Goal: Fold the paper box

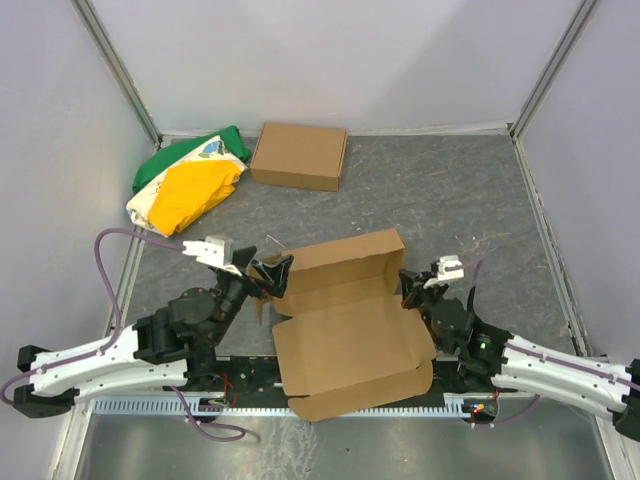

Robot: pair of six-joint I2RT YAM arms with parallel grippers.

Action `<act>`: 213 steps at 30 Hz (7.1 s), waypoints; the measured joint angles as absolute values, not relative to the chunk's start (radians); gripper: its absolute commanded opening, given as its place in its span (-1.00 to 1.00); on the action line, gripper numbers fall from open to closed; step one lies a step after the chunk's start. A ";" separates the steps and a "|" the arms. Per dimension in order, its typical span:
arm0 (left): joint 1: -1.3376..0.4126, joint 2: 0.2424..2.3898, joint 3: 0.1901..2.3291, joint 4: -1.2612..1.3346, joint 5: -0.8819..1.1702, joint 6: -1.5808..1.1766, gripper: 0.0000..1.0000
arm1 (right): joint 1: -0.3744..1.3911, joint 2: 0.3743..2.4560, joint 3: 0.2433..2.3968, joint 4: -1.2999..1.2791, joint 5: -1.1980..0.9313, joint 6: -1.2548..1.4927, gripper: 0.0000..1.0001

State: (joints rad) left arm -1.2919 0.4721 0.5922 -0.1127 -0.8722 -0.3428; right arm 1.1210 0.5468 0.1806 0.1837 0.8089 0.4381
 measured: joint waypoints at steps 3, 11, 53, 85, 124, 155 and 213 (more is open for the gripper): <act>-1.291 0.491 0.574 -0.089 -0.885 -0.335 0.98 | 1.121 0.456 0.097 0.185 0.860 0.487 -0.95; -1.292 0.527 0.511 0.002 -0.943 -0.271 0.98 | 1.121 0.415 0.016 0.216 1.041 0.568 -0.96; -1.291 0.423 0.287 -0.245 -1.299 -0.843 0.98 | 1.118 0.444 0.416 -0.320 0.854 0.582 0.12; -1.291 0.577 0.786 -0.659 -1.023 -0.863 0.98 | 1.150 1.111 0.871 -0.420 0.496 -0.285 0.50; -1.291 0.501 0.741 -0.678 -0.982 -0.900 0.98 | 1.172 1.113 0.691 0.079 0.767 -0.466 -0.96; -1.291 0.350 0.593 -0.604 -0.908 -0.770 0.98 | 1.268 1.096 0.523 0.261 0.738 -0.754 0.18; -1.349 0.228 0.298 -0.641 -1.252 -1.072 0.92 | 1.158 0.845 0.598 0.060 0.738 -0.567 -0.30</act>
State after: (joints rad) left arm -1.3487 0.2279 0.2981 -0.6415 -1.2518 -1.0721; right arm 1.1584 0.8452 0.5980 0.0605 0.7380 -0.5667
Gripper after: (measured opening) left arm 0.957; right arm 0.129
